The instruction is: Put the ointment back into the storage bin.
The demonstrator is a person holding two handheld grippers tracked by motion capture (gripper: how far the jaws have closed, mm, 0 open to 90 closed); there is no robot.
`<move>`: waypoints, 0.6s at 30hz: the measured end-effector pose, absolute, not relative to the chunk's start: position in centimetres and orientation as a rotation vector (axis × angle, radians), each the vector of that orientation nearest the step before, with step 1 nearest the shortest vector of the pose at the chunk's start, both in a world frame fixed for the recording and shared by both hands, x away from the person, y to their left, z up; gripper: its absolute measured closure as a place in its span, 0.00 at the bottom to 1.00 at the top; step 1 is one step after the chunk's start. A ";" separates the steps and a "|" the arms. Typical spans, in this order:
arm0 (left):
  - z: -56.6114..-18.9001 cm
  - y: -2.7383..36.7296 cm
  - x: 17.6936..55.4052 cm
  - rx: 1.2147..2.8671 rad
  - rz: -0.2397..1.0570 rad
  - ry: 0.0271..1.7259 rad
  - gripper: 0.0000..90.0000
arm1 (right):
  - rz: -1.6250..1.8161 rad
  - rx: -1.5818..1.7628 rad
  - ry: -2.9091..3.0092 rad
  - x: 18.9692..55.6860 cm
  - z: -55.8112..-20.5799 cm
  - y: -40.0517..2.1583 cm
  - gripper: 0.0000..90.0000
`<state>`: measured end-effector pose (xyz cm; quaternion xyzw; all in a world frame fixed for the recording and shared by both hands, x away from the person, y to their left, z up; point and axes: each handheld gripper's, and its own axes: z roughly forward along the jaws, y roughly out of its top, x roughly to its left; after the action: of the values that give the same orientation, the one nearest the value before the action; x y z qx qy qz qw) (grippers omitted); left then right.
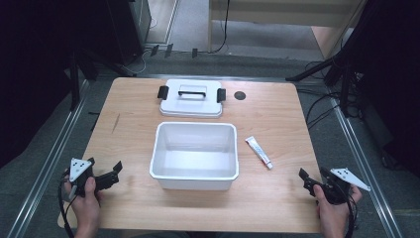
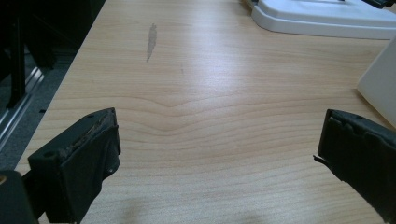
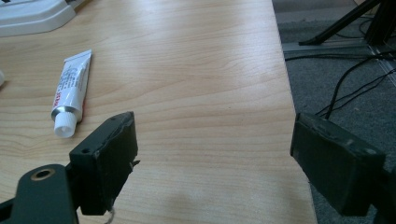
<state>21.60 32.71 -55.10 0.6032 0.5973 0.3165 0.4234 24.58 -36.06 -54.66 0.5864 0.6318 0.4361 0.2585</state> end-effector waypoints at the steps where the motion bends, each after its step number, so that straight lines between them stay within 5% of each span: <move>1: -55.1 32.7 21.6 1.508 0.791 1.495 0.00 | 1.182 1.591 1.714 24.6 -54.7 -36.0 0.17; 18: -55.1 32.7 21.6 1.504 0.792 1.497 0.00 | 1.050 1.545 1.865 25.2 -53.7 -34.6 0.21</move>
<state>21.60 32.75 -55.11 0.6013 0.5985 0.3166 0.4243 25.25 -34.61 -53.73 0.5669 0.6844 0.3852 0.2487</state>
